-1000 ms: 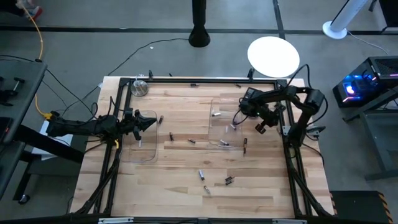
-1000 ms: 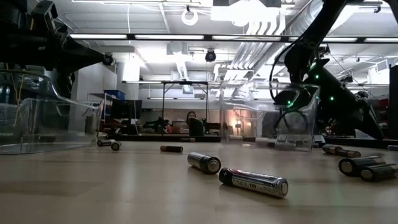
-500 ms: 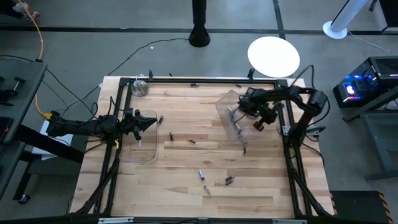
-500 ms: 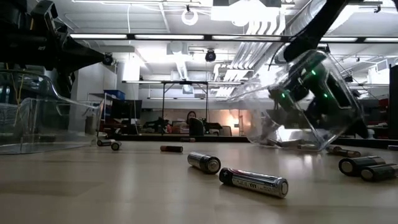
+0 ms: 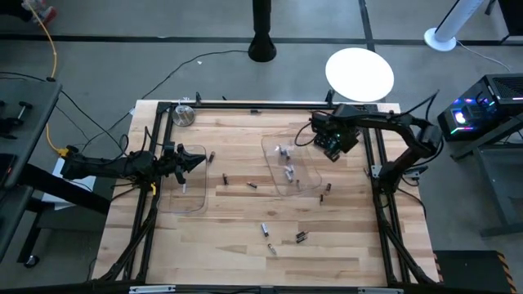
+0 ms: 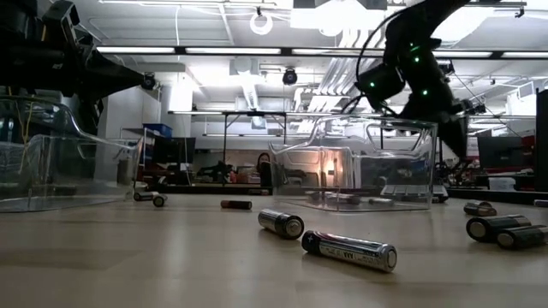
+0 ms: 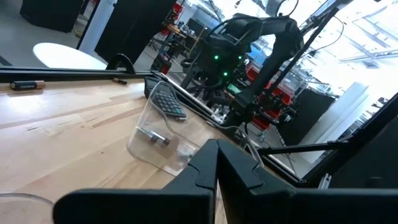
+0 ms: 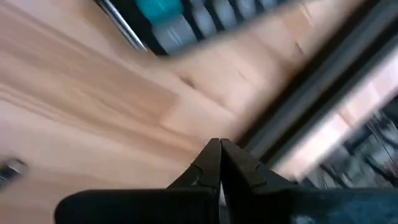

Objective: Sort batteries
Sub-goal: Put the silver battery into the right transparent bin

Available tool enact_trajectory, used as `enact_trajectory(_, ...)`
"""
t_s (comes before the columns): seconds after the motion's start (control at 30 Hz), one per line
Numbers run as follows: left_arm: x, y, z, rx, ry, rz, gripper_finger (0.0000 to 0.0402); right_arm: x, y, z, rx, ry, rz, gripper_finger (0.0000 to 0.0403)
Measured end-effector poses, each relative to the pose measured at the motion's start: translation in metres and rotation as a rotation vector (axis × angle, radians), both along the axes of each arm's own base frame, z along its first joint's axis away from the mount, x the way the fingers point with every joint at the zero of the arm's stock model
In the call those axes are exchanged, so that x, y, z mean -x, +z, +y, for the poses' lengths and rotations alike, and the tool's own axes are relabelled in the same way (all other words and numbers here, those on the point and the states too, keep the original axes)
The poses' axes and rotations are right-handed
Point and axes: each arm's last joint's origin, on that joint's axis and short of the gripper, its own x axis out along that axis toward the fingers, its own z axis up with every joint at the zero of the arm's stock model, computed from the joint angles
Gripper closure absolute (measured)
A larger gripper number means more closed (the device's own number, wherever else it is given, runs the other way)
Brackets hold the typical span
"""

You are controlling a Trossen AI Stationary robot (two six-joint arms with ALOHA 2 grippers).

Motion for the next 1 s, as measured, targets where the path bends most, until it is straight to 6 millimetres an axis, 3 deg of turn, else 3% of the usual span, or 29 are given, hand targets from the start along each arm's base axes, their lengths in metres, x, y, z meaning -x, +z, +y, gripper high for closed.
enact_trajectory(0.1, 0.000, 0.000, 0.000, 0.000, 0.000, 0.000, 0.0401, 0.015, -0.008, 0.001, -0.056, -0.025, 0.086, 0.0403)
enact_trajectory(0.47, 0.000, 0.000, 0.000, 0.000, 0.000, 0.000, 0.0401, 0.061, -0.077, 0.028, -0.144, -0.113, 0.177, 0.0403)
enact_trajectory(0.73, 0.000, 0.000, 0.000, 0.000, 0.001, 0.000, 0.0401, 0.050, -0.073, 0.017, -0.012, -0.144, 0.146, 0.0403)
enact_trajectory(1.0, 0.000, 0.000, 0.000, 0.000, 0.001, 0.000, 0.0401, 0.068, -0.090, 0.023, -0.028, -0.282, 0.161, 0.0403)
